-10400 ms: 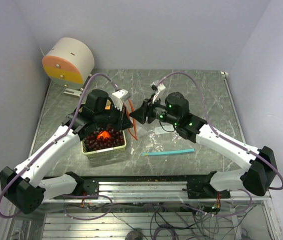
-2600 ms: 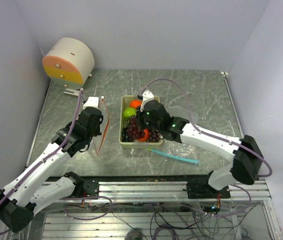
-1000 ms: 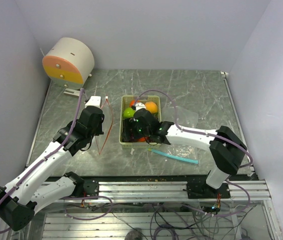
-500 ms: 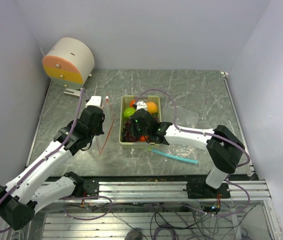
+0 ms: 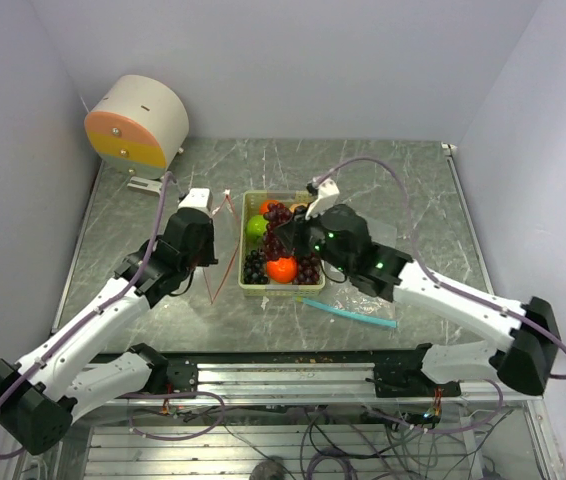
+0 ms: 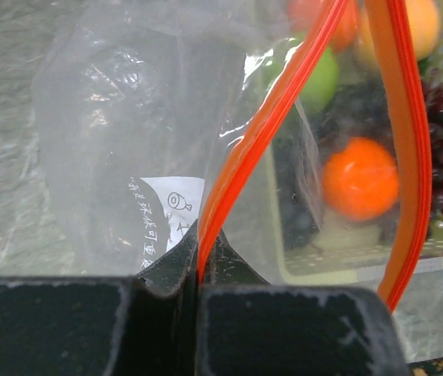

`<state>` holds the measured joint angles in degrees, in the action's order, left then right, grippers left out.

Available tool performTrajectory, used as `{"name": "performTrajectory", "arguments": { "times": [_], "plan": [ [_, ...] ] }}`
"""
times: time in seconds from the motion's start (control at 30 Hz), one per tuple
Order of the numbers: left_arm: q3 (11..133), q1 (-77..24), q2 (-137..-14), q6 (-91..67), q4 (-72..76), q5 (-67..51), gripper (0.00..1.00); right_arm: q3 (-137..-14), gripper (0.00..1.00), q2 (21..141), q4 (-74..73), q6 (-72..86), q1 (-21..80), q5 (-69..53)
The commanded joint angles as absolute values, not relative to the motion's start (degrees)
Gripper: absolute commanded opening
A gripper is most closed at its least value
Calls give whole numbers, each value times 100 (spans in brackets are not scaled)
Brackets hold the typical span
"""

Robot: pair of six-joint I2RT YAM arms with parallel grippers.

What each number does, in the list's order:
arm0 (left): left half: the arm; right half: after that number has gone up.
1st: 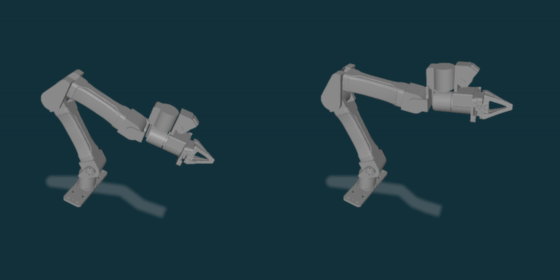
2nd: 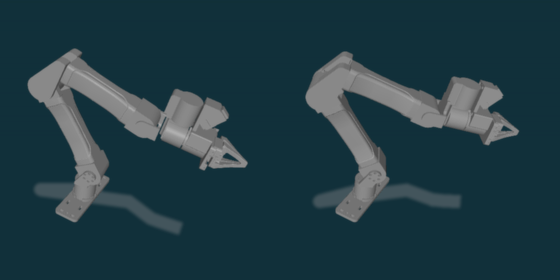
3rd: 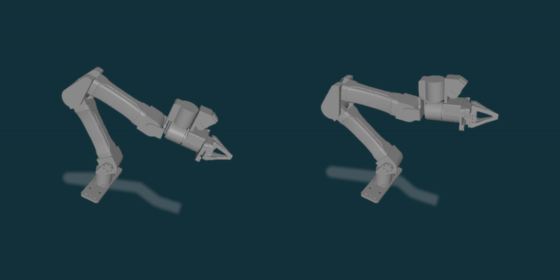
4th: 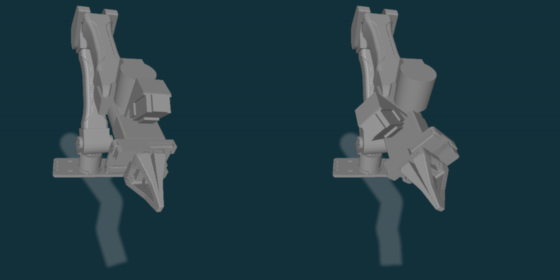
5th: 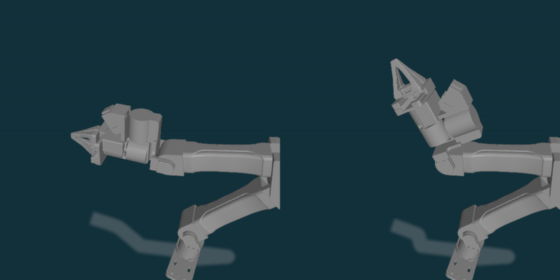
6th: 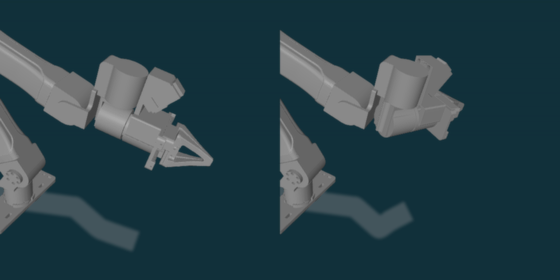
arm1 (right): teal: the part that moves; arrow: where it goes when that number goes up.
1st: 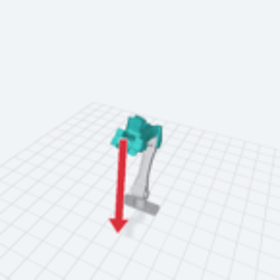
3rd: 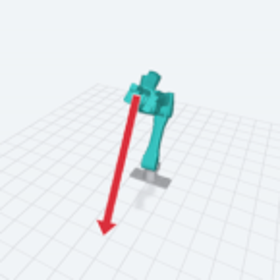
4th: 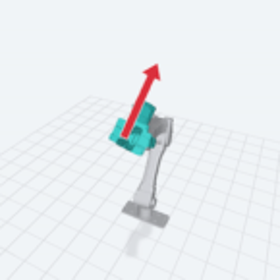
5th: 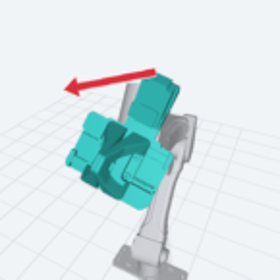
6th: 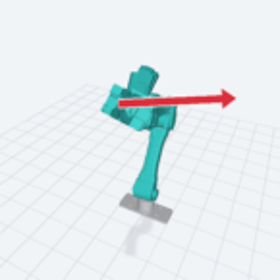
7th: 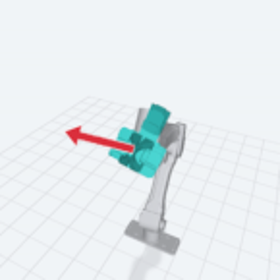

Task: Place the food in the zip-top bag and seal the zipper
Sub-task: Place the fake fruit in the zipper food storage bag.

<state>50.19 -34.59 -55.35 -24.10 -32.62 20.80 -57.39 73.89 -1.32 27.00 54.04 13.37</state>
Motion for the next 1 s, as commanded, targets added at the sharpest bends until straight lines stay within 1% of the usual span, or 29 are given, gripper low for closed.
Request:
{"name": "performTrajectory", "arguments": {
  "times": [0.0, 0.17, 0.4, 0.5, 0.63, 0.77, 0.97],
  "plan": [
    [4783, -3437, -5630, -2642, -2107, 1377, 7, -5557, 0, 6788, 93, 2539, 5270, 878],
    [4509, -3436, -5908, -2804, -1390, 1102, 7, -5421, 0, 6362, 520, 2481, 5250, 276],
    [4365, -3437, -6201, -2952, -919, 752, 7, -5219, 0, 6260, 1600, 2591, 5248, -435],
    [4342, -3436, -6144, -2979, -892, 705, 7, -5115, 0, 6391, 2072, 2682, 5248, -366],
    [4366, -3437, -6023, -3003, -956, 596, 7, -5003, 0, 6836, 2570, 2767, 5255, -95],
    [4313, -3437, -5927, -3111, -882, 362, 7, -4974, 0, 7349, 3104, 2849, 5249, -139],
    [4267, -3437, -5879, -3272, -788, 23, 7, -4886, 0, 7723, 3114, 2838, 5254, 477]
  ]
}}
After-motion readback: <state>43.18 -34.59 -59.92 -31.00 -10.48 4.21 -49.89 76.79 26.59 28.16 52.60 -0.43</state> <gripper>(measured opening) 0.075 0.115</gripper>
